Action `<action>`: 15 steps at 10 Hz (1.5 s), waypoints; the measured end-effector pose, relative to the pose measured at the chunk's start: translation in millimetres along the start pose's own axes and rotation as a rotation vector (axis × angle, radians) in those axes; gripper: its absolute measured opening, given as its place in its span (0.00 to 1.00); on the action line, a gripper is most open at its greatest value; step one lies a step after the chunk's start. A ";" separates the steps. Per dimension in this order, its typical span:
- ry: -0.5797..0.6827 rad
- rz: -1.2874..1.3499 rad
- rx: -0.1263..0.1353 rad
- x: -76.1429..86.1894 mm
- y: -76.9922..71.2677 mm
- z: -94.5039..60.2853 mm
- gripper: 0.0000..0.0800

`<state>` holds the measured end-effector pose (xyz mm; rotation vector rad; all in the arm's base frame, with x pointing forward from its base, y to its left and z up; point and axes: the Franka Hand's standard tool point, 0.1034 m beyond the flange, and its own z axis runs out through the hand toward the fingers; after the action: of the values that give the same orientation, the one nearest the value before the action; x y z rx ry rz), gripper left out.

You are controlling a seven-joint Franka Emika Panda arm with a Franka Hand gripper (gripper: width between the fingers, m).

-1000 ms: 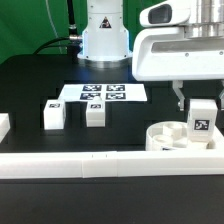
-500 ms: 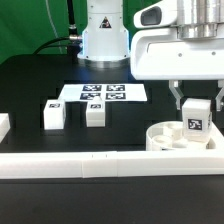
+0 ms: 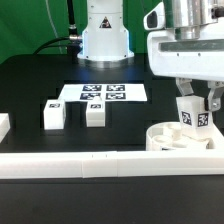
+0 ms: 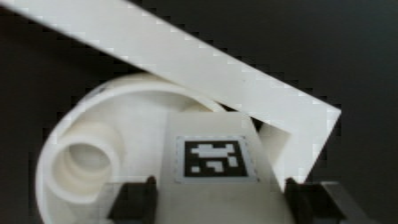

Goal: Assemble stool

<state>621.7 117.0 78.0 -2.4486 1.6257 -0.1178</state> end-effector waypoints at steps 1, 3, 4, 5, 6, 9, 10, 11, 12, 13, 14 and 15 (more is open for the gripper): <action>-0.029 0.112 0.009 3.3 -0.2 -0.3 0.43; -0.056 0.272 0.019 2.8 -0.5 -0.3 0.43; -0.060 0.345 0.017 -0.1 -0.7 0.4 0.43; -0.063 0.375 0.017 -1.1 -0.7 0.7 0.43; -0.063 0.360 0.017 -1.0 -0.5 0.8 0.43; -0.081 0.267 0.021 2.3 -4.8 -17.7 0.74; -0.080 0.224 0.032 4.3 -7.2 -25.0 0.80; -0.076 0.120 0.033 4.1 -5.7 -22.4 0.81; -0.075 0.053 0.033 4.0 -5.0 -21.1 0.81; -0.074 -0.007 0.036 4.1 -5.0 -21.2 0.81; -0.073 -0.080 0.038 4.1 -4.9 -21.1 0.81; -0.072 -0.133 0.040 4.2 -4.9 -21.0 0.81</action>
Offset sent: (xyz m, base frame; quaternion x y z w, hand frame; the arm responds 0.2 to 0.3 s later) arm 0.0007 -0.0005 -0.0024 -0.0045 0.0151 0.2161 0.9762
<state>624.0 112.3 99.3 -2.4993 1.4182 -0.0803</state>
